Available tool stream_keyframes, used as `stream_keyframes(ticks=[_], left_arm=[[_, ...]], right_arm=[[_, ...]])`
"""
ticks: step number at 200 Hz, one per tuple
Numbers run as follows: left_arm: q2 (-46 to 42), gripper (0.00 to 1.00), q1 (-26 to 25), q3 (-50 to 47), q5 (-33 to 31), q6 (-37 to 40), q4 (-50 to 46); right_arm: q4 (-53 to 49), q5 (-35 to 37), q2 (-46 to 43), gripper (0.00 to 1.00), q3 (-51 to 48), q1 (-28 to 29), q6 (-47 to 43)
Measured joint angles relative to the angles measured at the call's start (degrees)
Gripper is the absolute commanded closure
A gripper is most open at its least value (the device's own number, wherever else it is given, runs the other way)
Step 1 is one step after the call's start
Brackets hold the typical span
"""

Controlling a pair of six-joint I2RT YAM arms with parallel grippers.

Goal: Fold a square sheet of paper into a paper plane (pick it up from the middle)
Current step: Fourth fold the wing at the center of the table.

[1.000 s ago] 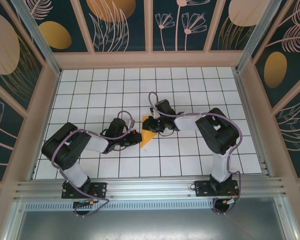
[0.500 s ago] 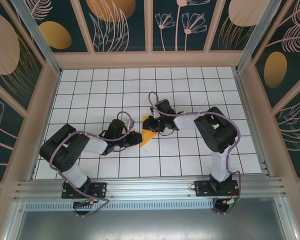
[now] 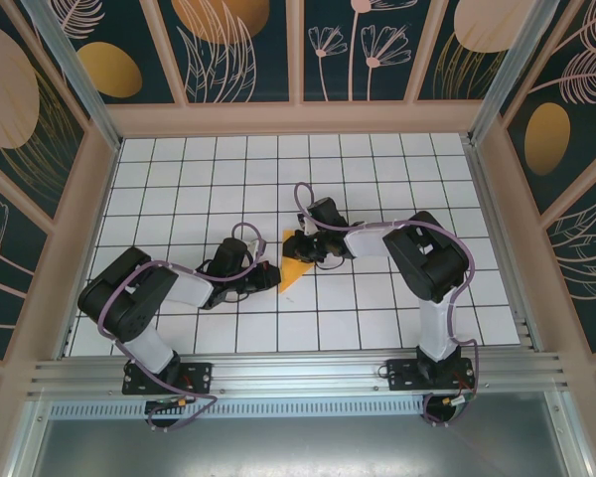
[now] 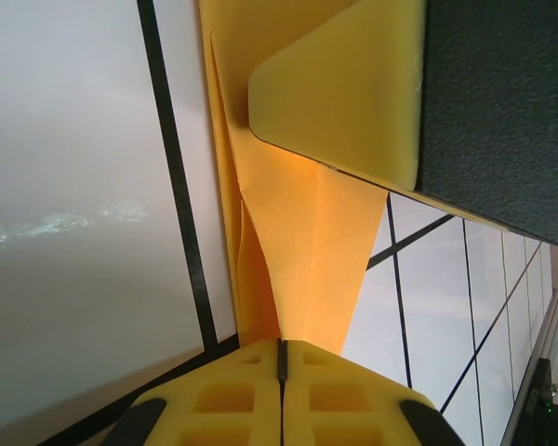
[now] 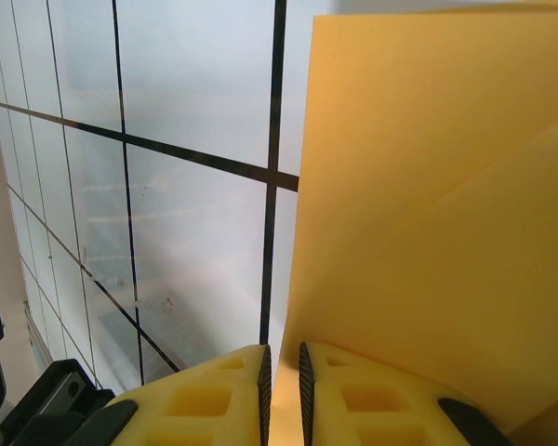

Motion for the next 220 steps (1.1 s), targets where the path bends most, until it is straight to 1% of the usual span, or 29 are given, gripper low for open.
stream_keyframes(ticks=[11, 26, 47, 55, 71, 85, 104, 129, 153, 183, 220], left_arm=[[-0.7, 0.81, 0.0, 0.0, 0.0, 0.2, -0.6], [-2.2, 0.81, 0.0, -0.1, -0.6, 0.3, -2.4], [-5.0, 0.73, 0.0, -0.2, -1.9, 0.4, -5.9], [-6.4, 0.72, 0.0, -0.2, -2.4, 0.6, -7.1], [-9.7, 0.74, 0.0, -0.1, -3.5, 0.7, -9.4], [-12.1, 0.79, 0.0, 0.3, -3.7, 0.6, -10.8], [-13.3, 0.83, 0.0, 1.9, -3.4, 0.8, -11.5], [-11.7, 0.86, 0.0, 4.1, -1.0, 0.5, -10.4], [-6.9, 0.87, 0.0, 4.5, 2.3, -1.0, -6.8], [-2.0, 0.87, 0.0, 3.8, 5.1, -3.2, -2.1], [0.3, 0.87, 0.0, 2.7, 7.2, -4.5, 1.2]], right_arm=[[0.0, 0.0, 0.0, 0.8, 0.0, 0.0, 0.0], [0.0, 0.0, 0.1, 0.81, 0.0, 0.0, 0.0], [0.0, 0.0, 0.1, 0.81, 0.0, 0.0, 0.0], [0.0, 0.0, 0.1, 0.81, 0.0, 0.0, 0.0], [0.0, 0.0, 0.1, 0.81, -0.1, 0.0, 0.0], [0.2, 0.0, 0.1, 0.81, -0.2, 0.0, 0.0], [0.3, 0.0, 0.1, 0.81, -0.2, 0.0, 0.0], [0.9, 0.0, 0.1, 0.81, -0.5, 0.0, 0.0], [1.3, 0.0, 0.1, 0.81, -0.7, 0.0, 0.0], [1.8, -0.2, 0.1, 0.81, -1.0, 0.0, 0.0], [2.3, -0.4, 0.1, 0.81, -1.3, -0.1, 0.0]])
